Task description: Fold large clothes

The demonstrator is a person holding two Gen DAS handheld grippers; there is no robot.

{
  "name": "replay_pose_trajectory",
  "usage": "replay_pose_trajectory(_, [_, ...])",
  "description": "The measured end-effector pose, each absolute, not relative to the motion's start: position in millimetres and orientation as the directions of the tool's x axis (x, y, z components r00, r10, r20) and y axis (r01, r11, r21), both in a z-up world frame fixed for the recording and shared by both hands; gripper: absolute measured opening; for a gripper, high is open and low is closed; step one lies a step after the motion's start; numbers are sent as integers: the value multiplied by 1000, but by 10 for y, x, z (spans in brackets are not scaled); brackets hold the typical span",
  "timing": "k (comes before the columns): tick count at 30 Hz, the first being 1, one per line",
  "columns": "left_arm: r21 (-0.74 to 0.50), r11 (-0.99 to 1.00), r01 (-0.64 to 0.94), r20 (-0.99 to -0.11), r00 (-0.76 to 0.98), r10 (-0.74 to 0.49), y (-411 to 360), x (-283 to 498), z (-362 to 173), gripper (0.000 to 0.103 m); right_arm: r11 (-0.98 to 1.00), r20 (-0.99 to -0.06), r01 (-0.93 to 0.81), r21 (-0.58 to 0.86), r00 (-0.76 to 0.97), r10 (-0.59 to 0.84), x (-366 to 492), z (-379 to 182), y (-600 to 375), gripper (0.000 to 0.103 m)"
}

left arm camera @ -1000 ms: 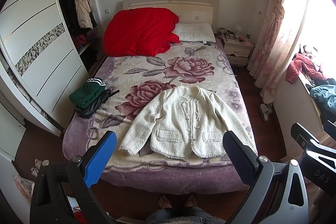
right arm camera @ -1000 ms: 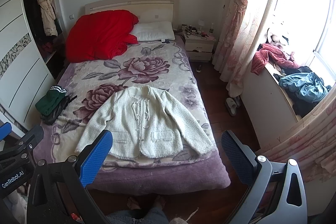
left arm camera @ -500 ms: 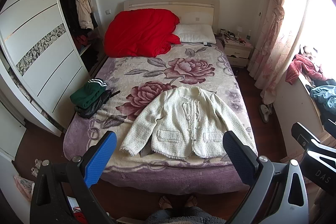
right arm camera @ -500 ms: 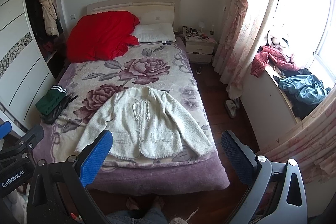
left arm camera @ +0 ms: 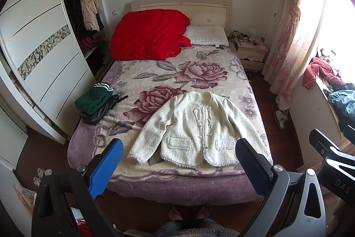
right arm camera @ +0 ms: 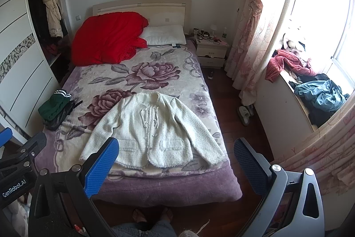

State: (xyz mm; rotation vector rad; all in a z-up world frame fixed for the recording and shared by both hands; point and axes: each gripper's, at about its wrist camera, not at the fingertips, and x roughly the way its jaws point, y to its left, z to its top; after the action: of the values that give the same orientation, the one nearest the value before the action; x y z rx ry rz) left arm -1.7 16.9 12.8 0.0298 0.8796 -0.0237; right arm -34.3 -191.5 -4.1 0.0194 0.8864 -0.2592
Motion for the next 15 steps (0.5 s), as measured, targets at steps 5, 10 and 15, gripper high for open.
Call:
replay_pose_trajectory(5, [17, 999, 33, -769, 640, -8, 161, -24, 114, 103, 968, -767, 231, -92, 604, -217, -344, -43, -1913, 103])
replay_pose_trajectory(10, [17, 999, 33, -768, 640, -8, 158, -22, 115, 103, 969, -766, 231, -92, 605, -217, -352, -43, -1901, 103])
replay_pose_trajectory(15, [17, 999, 33, -767, 642, -8, 185, -48, 150, 103, 968, -765, 231, -93, 606, -218, -344, -9, -1908, 103])
